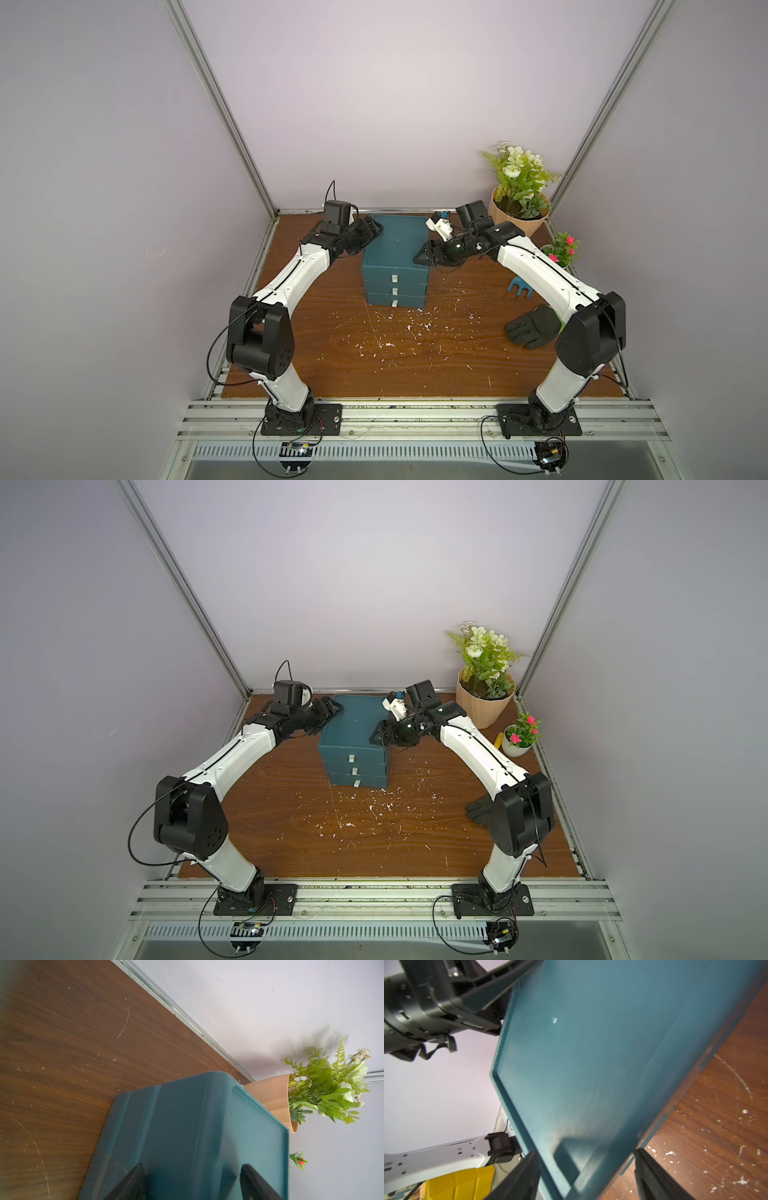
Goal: Take the keys out of the drawer
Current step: Adjust the storage box at the center of the board.
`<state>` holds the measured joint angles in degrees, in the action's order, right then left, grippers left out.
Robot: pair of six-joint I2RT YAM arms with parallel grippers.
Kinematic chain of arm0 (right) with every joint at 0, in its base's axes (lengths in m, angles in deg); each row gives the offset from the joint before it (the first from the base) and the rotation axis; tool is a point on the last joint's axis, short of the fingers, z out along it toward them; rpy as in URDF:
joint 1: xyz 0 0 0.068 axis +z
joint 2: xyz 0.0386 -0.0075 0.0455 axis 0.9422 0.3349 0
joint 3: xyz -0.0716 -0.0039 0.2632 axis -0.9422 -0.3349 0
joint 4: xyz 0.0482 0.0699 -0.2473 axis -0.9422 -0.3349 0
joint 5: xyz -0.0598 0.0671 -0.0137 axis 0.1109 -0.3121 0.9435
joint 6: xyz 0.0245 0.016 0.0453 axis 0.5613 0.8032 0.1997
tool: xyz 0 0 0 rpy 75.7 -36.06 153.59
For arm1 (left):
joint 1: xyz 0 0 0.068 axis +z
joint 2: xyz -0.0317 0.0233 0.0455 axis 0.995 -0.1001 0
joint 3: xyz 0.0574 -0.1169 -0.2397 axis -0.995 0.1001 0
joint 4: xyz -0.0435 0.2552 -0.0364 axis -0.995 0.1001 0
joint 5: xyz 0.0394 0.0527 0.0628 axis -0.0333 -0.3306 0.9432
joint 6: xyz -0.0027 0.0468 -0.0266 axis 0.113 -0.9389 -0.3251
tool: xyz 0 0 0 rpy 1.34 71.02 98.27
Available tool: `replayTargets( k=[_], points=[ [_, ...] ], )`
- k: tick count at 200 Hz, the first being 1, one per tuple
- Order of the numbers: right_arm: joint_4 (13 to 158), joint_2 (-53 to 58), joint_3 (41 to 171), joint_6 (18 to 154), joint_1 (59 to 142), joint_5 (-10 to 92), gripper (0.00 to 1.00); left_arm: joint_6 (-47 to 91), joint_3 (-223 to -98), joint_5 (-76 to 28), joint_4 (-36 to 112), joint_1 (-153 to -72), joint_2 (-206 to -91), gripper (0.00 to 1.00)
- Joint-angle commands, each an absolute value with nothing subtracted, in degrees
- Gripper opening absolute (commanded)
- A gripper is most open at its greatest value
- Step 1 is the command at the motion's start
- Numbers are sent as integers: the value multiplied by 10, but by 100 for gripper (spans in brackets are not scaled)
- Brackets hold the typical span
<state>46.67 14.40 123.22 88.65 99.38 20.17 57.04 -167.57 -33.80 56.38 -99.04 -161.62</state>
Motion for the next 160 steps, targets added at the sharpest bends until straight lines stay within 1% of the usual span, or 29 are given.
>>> replayTargets(
  k=[1,77,160],
  points=[
    [497,157,1273,871,1006,209,75,566,-1706,-392,553,-1013,-1627,75],
    [500,198,1315,881,1000,236,74,572,-1749,-372,558,-1013,-1654,75],
    [495,232,1352,880,988,245,69,591,-1727,-308,558,-1009,-1627,76]
  ],
)
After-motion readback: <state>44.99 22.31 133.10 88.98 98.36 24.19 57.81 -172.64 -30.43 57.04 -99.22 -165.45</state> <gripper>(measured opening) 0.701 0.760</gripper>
